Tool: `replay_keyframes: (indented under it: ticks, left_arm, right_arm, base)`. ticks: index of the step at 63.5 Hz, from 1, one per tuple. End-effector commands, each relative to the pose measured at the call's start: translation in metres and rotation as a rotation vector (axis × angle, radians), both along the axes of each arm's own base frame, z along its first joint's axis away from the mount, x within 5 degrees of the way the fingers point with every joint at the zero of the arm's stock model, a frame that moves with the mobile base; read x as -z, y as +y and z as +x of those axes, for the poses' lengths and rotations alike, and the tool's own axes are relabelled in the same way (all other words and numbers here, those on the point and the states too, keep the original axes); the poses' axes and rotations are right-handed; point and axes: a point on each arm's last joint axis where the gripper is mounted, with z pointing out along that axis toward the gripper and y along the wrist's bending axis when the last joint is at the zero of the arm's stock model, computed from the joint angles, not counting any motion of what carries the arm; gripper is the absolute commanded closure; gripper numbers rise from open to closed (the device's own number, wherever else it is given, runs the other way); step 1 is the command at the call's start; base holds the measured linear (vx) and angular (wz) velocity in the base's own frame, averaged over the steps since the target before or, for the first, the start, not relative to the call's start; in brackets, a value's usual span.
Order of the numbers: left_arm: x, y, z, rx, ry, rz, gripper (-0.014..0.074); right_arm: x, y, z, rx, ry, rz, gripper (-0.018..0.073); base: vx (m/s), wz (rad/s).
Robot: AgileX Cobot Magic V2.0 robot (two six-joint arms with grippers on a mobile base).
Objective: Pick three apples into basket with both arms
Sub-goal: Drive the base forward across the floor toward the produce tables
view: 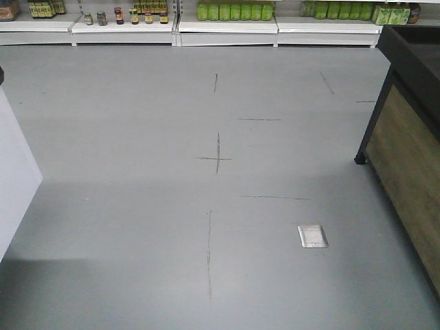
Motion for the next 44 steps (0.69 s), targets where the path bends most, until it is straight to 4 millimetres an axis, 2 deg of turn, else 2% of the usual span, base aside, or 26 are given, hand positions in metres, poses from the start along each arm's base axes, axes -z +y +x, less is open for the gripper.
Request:
replay_keyframes:
  ticks: [1,44]
  left_arm:
    - [-0.0056,-0.0008,-0.0017,0.011,-0.077,-0.020,0.0603]
    - [-0.0056,-0.0008,-0.0017,0.011,-0.077,-0.020,0.0603]
  right_arm:
    - [-0.0032,0.0000,-0.0015,0.000,-0.080,-0.002,0.0568]
    - [-0.0032,0.0000,-0.0015,0.000,-0.080,-0.002,0.0568]
  base:
    - [0.15,0.03]
    - [0.16,-0.01]
